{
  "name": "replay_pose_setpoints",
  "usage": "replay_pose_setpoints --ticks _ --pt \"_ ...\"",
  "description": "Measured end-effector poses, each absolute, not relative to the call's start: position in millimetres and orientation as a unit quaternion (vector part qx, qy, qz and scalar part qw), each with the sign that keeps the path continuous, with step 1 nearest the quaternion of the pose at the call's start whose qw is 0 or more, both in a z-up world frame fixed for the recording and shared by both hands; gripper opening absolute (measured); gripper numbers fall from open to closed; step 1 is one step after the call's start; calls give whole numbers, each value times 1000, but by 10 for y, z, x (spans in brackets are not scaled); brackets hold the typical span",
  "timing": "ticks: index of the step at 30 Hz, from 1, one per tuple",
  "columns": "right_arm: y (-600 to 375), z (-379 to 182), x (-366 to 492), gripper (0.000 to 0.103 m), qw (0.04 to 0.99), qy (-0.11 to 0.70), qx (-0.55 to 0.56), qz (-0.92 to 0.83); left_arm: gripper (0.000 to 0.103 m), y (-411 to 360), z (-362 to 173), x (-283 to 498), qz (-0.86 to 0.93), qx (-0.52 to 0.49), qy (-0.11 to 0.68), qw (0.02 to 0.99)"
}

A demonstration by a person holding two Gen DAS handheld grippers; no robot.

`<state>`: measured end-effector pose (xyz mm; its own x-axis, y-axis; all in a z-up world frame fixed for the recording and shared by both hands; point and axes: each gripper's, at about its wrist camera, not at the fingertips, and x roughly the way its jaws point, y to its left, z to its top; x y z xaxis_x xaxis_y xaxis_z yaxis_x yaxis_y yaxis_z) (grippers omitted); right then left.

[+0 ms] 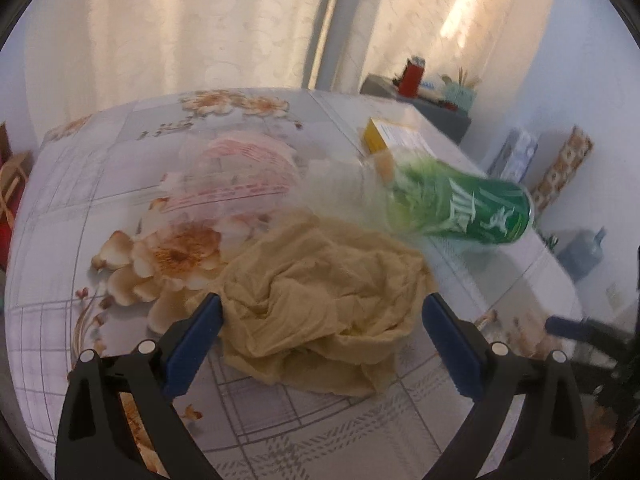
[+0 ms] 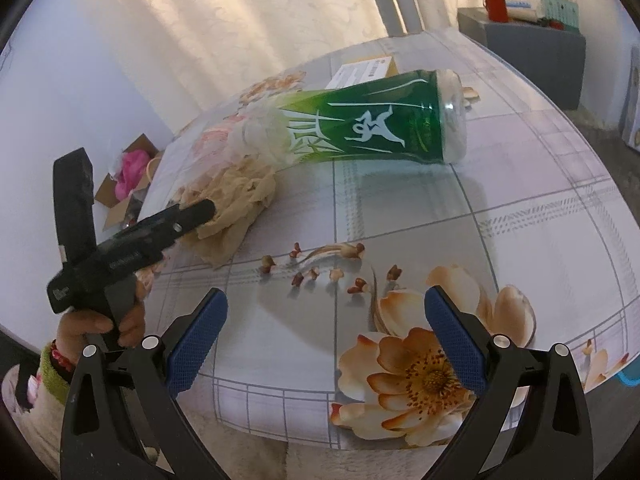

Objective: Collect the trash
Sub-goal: 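Close the left gripper on the beige cloth and lift it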

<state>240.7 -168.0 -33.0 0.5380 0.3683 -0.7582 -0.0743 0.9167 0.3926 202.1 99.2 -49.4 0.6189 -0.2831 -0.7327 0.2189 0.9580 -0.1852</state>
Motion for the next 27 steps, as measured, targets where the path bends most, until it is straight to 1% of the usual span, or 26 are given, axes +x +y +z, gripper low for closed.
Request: replay_pose_setpoints --ticks 7,9,10,11,12,14,15,17,18,20,21,22,23,24,27 --pt "-1785 -367 2382 95 862 461 171 123 97 847 -637 2101 -111 0 439 892" --pt "-1844 -378 2364 95 862 461 177 119 94 830 -648 2084 -103 7 439 893" --pt "-1866 -382 2353 95 861 461 180 118 91 816 -644 2092 -100 12 438 893" --pt "-1889 -384 2347 95 861 460 183 116 84 803 -642 2091 -99 17 437 894" --pt "-1907 -384 2330 95 861 460 185 115 82 790 -639 2089 -98 22 436 894" --pt "-1947 -385 2302 95 861 458 188 113 72 771 -639 2066 -97 30 435 895" --pt "-1965 -381 2284 95 862 457 189 112 69 762 -633 2067 -97 33 434 895" --pt "-2005 -373 2255 95 862 456 191 110 56 743 -621 2059 -100 39 431 896" --pt "-2027 -370 2241 95 863 455 192 109 53 731 -615 2056 -102 40 430 896" --pt "-2051 -374 2228 95 863 454 194 107 35 716 -601 2041 -103 40 429 897" --pt "-2063 -375 2217 95 863 453 195 106 31 716 -596 2032 -105 39 429 896" --pt "-2082 -377 2205 95 864 452 195 105 25 710 -594 2032 -106 36 430 896" --pt "-2083 -376 2194 95 864 452 196 105 20 708 -590 2021 -107 35 430 896" --pt "-2093 -371 2186 95 865 451 196 104 18 717 -586 2003 -108 33 430 896" --pt "-2129 -360 2173 95 866 449 196 103 15 746 -568 1942 -108 22 432 895"
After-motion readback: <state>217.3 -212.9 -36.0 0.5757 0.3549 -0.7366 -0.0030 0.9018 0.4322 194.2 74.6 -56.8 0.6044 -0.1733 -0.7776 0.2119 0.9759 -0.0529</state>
